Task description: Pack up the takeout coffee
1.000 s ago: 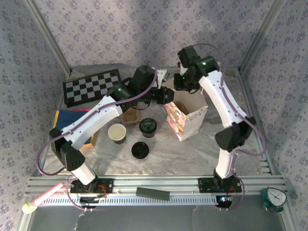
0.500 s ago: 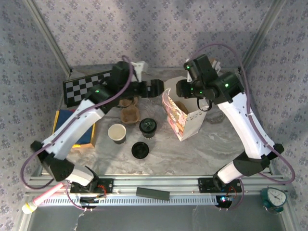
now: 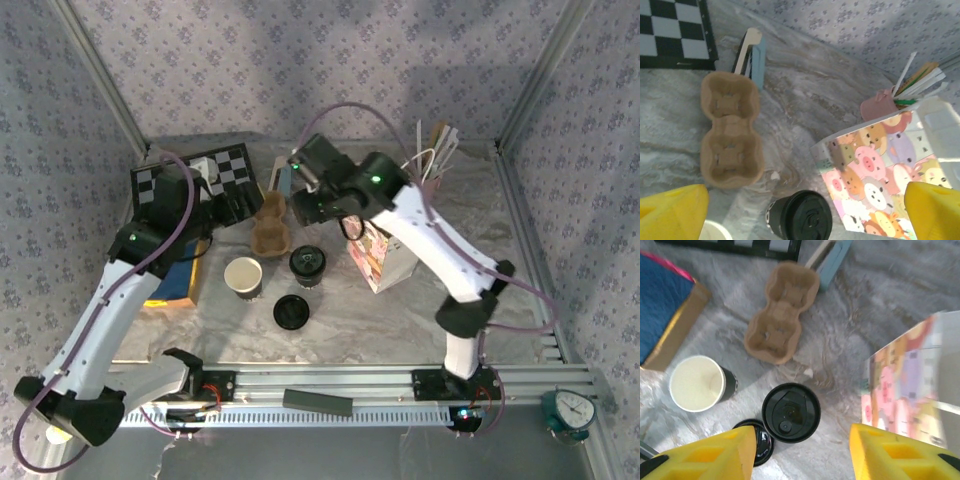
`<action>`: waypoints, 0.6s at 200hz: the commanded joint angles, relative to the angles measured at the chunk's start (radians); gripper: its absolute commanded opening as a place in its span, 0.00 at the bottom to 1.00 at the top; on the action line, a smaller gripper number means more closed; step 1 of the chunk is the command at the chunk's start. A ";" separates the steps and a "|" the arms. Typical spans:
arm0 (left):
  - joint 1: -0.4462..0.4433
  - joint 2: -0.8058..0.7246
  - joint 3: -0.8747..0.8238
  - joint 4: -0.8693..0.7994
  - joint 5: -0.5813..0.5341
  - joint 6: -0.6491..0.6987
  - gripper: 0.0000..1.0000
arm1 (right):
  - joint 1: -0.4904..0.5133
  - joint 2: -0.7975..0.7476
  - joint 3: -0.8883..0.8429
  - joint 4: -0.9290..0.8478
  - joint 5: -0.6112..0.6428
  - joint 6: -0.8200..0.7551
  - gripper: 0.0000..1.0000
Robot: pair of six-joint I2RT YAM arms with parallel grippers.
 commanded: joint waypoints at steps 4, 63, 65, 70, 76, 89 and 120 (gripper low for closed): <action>0.009 -0.061 -0.019 -0.058 -0.049 0.003 1.00 | 0.000 0.128 0.086 -0.178 -0.052 0.022 0.59; 0.024 -0.162 -0.085 -0.120 -0.101 0.018 1.00 | -0.022 0.252 0.103 -0.242 -0.135 0.050 0.76; 0.024 -0.164 -0.089 -0.120 -0.101 0.017 1.00 | -0.023 0.255 0.101 -0.241 -0.141 0.051 0.76; 0.025 -0.171 -0.099 -0.117 -0.099 0.013 1.00 | -0.025 0.260 0.095 -0.243 -0.149 0.052 0.77; 0.025 -0.180 -0.108 -0.116 -0.098 0.011 1.00 | -0.026 0.266 0.087 -0.243 -0.157 0.056 0.77; 0.027 -0.190 -0.125 -0.112 -0.094 0.005 1.00 | -0.029 0.276 0.062 -0.237 -0.173 0.063 0.83; 0.029 -0.203 -0.150 -0.108 -0.083 -0.001 1.00 | -0.027 0.281 0.013 -0.196 -0.193 0.068 0.91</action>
